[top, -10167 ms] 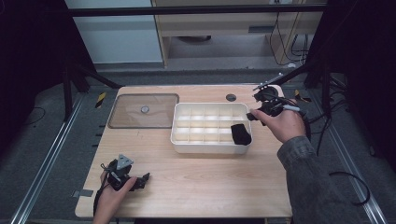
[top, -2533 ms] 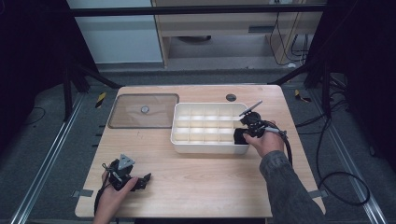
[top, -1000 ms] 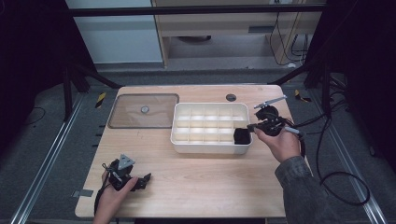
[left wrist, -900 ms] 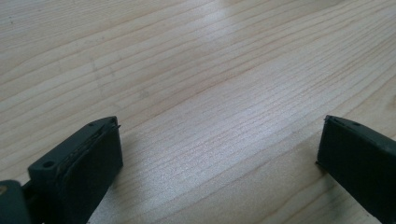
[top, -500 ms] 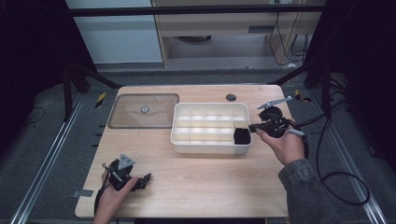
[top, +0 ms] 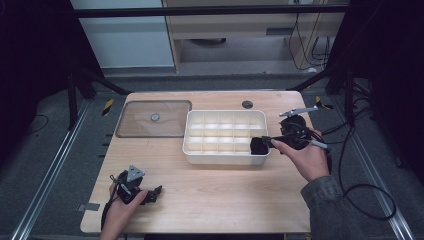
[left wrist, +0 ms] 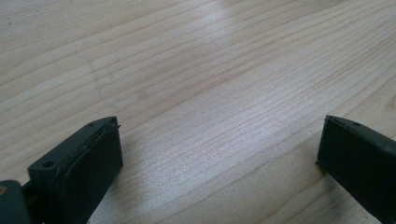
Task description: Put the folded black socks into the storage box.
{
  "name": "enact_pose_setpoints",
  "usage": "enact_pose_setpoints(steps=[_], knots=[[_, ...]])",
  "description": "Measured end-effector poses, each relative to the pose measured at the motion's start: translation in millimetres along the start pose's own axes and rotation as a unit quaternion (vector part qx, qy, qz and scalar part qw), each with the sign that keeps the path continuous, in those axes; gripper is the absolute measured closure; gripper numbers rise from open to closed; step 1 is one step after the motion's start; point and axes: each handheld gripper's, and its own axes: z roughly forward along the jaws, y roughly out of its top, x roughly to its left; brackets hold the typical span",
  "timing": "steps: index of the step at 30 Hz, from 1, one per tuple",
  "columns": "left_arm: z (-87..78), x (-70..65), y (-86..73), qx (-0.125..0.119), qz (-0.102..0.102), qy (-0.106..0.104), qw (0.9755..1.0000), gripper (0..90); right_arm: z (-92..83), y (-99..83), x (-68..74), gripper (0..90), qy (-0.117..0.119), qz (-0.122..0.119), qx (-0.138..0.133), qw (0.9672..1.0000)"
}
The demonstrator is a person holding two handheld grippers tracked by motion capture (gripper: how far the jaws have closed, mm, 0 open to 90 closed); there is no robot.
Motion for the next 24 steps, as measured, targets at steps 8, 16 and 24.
enact_pose_setpoints(steps=[8, 16, 24], knots=[[0.0, 0.0, 0.0, 0.000, 0.000, 0.000, 1.0000, 0.0, -7.4, 0.9, -1.3, 8.1, -0.002, 0.010, -0.026, 0.9996], [0.0, 0.0, 0.0, 0.000, 0.000, 0.000, 1.0000, 0.0, -15.5, -4.2, -5.6, 5.5, -0.017, 0.007, -0.047, 0.9987], [0.0, -0.3, 0.0, 0.000, 0.000, 0.000, 1.0000, 0.0, -19.6, -21.5, -13.6, 7.7, -0.033, 0.013, -0.061, 0.9975]])
